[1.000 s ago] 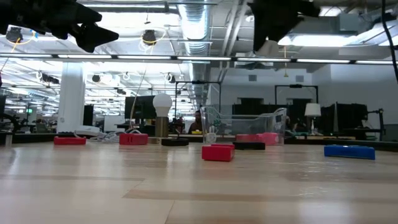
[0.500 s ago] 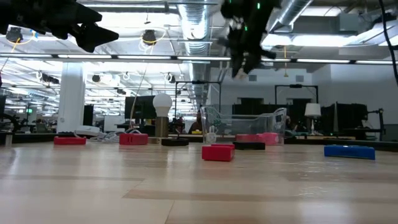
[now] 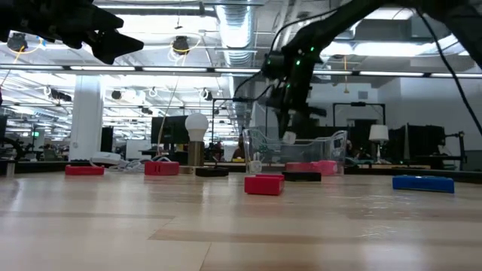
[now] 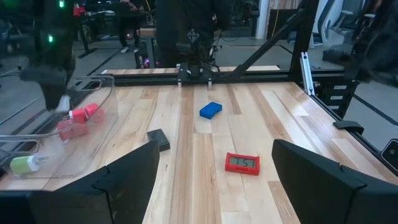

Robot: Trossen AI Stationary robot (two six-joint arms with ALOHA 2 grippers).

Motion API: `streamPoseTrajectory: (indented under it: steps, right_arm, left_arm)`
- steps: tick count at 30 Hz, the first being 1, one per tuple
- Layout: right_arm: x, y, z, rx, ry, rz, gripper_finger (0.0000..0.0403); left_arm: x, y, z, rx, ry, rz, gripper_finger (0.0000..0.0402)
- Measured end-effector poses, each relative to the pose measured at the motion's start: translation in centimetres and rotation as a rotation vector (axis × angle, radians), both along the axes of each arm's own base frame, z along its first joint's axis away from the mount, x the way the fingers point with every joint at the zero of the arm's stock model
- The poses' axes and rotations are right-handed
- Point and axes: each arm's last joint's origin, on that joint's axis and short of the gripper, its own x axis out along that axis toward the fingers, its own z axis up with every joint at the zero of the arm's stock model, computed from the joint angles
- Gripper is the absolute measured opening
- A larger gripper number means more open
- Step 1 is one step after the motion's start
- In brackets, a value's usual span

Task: Pick & Place Office items
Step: Put the white and black charger adapter into the transparent bin, then put the red charger adapter into the transparent bin

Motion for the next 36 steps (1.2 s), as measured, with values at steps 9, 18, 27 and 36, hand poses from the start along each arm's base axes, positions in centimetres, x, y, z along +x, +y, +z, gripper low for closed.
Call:
streamPoseTrajectory:
  steps: [9,18,27,36]
  right_arm:
    - [1.0,0.5,-2.2,0.039,0.042,0.032,0.0117]
    - [1.4,0.7,-2.2,0.028,0.039,0.050,0.0117]
    - [1.4,0.8,-2.2,0.014,0.050,0.051,0.0150]
    - [1.1,1.8,-2.0,0.034,0.123,0.141,0.0189]
  left_arm:
    - [0.0,0.0,0.0,0.001,0.001,-0.001,0.0310]
    - [0.0,0.0,0.0,-0.001,0.001,-0.001,0.0310]
    - [0.0,0.0,0.0,-0.001,0.001,-0.001,0.0310]
    - [0.0,0.0,0.0,0.000,0.001,-0.001,0.0310]
